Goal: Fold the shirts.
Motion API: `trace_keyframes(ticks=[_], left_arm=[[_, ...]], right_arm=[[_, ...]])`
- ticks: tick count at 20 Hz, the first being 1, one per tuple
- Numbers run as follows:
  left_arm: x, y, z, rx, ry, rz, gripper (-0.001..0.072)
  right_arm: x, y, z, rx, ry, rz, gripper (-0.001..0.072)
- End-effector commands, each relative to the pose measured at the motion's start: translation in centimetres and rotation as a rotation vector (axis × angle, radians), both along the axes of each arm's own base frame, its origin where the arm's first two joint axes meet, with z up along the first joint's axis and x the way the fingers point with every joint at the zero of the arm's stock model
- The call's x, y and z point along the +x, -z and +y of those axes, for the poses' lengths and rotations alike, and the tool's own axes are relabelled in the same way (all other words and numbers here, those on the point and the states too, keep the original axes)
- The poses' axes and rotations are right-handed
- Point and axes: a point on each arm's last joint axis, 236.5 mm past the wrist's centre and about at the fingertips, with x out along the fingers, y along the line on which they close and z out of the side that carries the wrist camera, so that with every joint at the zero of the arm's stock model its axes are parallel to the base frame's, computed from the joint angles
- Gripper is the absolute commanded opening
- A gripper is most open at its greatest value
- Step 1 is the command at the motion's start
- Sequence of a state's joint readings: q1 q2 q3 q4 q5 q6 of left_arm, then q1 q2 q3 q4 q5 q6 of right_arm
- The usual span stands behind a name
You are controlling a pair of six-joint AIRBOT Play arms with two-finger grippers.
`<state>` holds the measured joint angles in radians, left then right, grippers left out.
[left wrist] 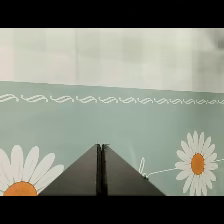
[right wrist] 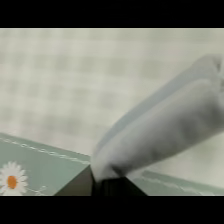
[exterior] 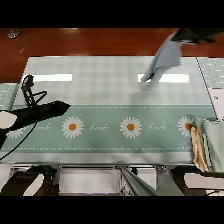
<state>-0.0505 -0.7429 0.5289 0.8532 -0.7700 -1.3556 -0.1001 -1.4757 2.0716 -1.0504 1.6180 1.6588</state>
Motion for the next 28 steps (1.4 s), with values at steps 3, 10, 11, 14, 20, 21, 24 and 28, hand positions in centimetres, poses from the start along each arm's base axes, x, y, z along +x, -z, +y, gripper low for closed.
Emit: trace_keyframes(ticks=[3, 10, 11, 14, 20, 21, 24, 28], left_arm=[[0.2, -0.1, 0.1, 0.001, -0.007, -0.007, 0.0017], [0.5, -0.2, 0.3, 0.002, -0.018, -0.02, 0.0017], [0.7, -0.3, 0.3, 0.002, -0.023, -0.025, 0.0017], [1.3, -0.6, 0.7, 0.006, -0.046, -0.052, 0.0017], [2.1, -1.1, 1.2, 0.011, -0.074, -0.087, 0.0018], [2.1, -1.1, 1.2, 0.011, -0.074, -0.087, 0.0017], [2.4, -1.8, 1.3, 0.023, -0.063, -0.11, 0.0016], [5.4, -6.9, 0.7, 0.037, -0.019, -0.207, 0.0015]], right_arm=[[-7.5, -1.0, -12.9, -0.055, 0.296, 0.141, 0.0022], [-21.1, 2.4, -23.2, -0.274, 0.736, 0.305, 0.0023], [-24.3, 3.3, -24.8, -0.345, 0.813, 0.364, 0.0023], [-32.1, 5.5, -27.0, -0.396, 1.074, 0.515, 0.0023], [-39.5, 8.8, -27.5, -0.348, 1.39, 0.695, 0.0347], [-39.1, 9.2, -27.7, -0.333, 1.373, 0.703, 0.0612], [-33.5, 10.6, -27.9, -0.193, 1.22, 0.588, 0.0555], [-17.3, 7.7, -24.8, 0.134, 0.914, 0.165, 0.0023]])
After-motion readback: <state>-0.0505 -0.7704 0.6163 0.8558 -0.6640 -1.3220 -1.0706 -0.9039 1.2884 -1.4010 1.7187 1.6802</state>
